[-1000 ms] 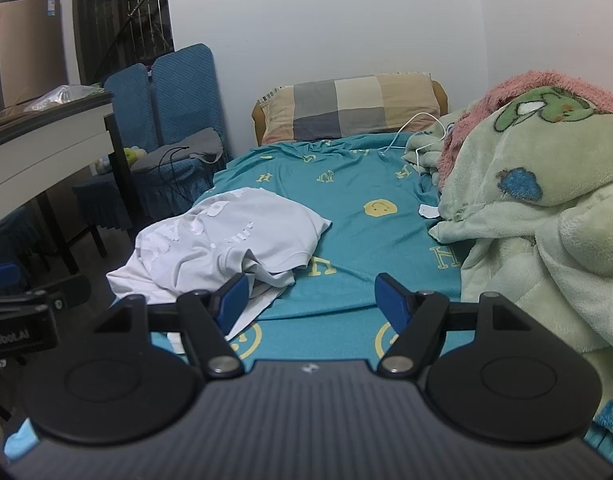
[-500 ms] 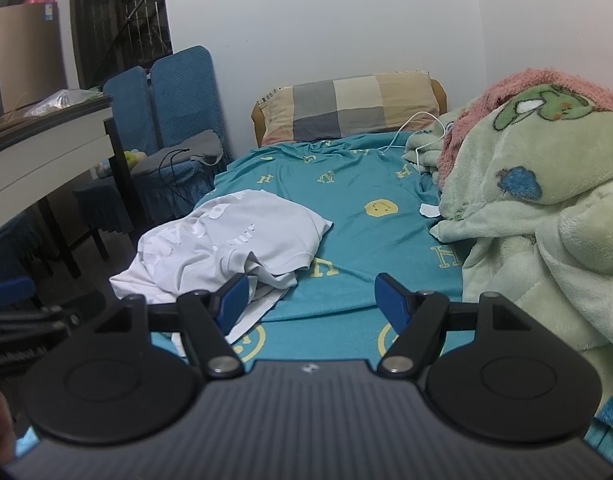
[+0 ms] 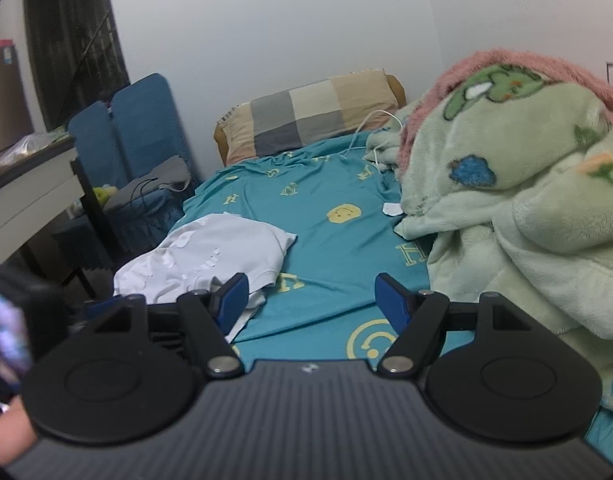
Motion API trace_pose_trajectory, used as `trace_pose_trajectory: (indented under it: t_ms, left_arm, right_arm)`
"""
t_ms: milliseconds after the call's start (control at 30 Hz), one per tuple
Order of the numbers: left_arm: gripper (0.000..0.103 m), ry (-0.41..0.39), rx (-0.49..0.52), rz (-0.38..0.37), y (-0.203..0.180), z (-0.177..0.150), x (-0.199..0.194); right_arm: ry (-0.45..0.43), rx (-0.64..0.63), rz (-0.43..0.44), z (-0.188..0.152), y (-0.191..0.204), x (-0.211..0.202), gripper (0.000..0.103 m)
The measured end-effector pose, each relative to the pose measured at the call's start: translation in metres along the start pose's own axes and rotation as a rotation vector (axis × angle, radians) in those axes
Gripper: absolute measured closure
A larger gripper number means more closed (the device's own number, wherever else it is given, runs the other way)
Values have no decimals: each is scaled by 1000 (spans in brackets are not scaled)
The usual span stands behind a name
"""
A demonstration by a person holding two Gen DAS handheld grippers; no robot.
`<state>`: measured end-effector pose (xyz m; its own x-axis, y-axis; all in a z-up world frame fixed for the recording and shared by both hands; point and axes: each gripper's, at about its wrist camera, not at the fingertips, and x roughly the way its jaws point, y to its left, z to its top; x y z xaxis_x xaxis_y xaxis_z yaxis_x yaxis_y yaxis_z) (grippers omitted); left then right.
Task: Fold clothes
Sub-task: 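Grasp the white T-shirt edge with the left gripper while the right gripper grasps another edge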
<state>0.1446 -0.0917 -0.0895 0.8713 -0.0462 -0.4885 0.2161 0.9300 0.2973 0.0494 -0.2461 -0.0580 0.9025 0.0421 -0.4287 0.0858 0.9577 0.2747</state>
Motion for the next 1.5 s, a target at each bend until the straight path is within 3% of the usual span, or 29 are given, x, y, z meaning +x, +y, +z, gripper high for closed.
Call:
trace_pose_trajectory:
  t_ms: [133,200,300,400,667,933,1100,1267,1367,1500]
  left_arm:
    - [34,12,1,28,-6,2,52]
    - [54,6,-40,10,-1,2,69]
    - [78,-9,-91,-19,8,1,78]
    - [88,-22,-126,-43,19,2,63]
    - [91,-125,-191,-163,57,5,-48]
    - [90,-242,-296,-289,100,-4,-153]
    - [90,-241,-454,-295,136,-21,-155]
    - [89,-198,-550,-291,164,-33,-145]
    - [89,-172,-606,-278,179,-38,-139]
    - [88,-115,-662,-236,190,-41,-119]
  right_arm:
    - [4,34,-29,1,-13,14,31]
    - [15,60,-35,0,-20,22,31]
    - [32,96,-43,-1,-29,33,31]
    - [56,114,-33,-3,-33,42,31]
    - [56,72,32,-4,-21,37,31]
    - [93,-71,260,-14,22,16,31]
    - [123,-173,344,-20,65,15,38]
    - [186,-219,390,-22,107,48,43]
    - [223,-272,387,-33,129,78,54]
    - [220,-245,360,-42,137,114,56]
